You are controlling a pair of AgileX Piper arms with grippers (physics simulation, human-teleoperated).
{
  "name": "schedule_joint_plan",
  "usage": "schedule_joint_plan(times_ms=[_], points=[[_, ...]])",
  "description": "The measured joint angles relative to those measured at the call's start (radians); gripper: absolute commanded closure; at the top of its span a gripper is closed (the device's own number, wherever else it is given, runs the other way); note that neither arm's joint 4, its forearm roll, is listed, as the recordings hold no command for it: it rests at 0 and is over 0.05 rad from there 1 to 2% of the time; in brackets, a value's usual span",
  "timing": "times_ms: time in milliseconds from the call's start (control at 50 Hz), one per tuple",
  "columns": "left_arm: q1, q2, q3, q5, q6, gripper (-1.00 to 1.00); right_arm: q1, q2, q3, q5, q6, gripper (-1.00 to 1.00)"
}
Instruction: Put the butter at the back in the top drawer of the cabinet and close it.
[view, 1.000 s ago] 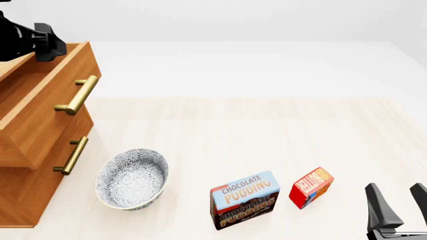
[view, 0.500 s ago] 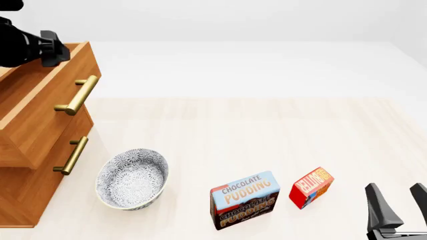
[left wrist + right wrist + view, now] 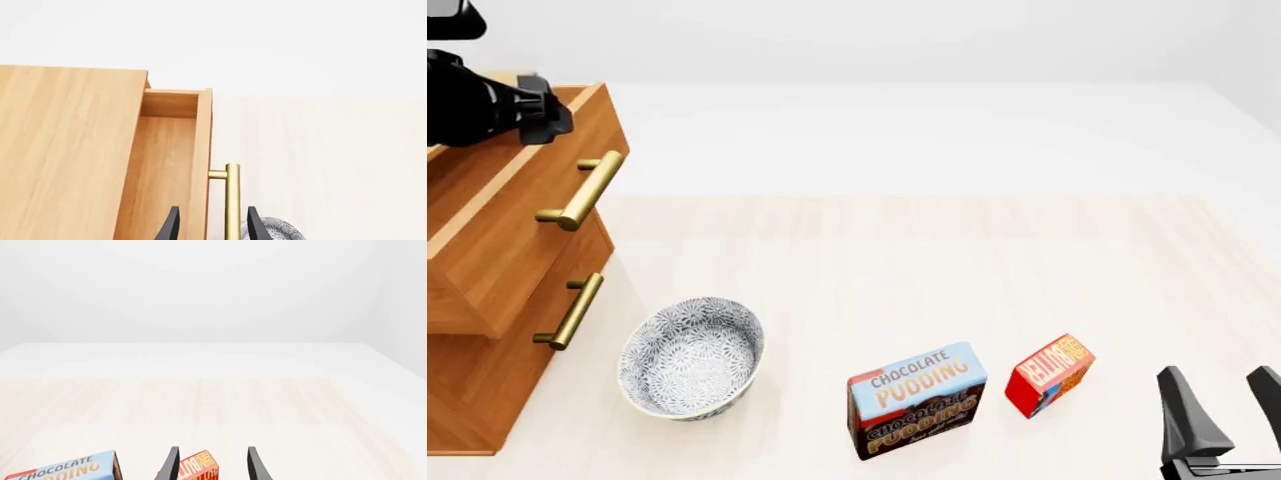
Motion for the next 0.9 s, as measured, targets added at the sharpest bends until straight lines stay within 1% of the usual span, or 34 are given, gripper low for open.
schedule_joint_plan(times_ms=[900], points=[[0.020, 0.019, 0.048, -0.040, 0.000, -1.00, 0.000, 0.000, 0.000, 0.000, 0.000, -1.00]])
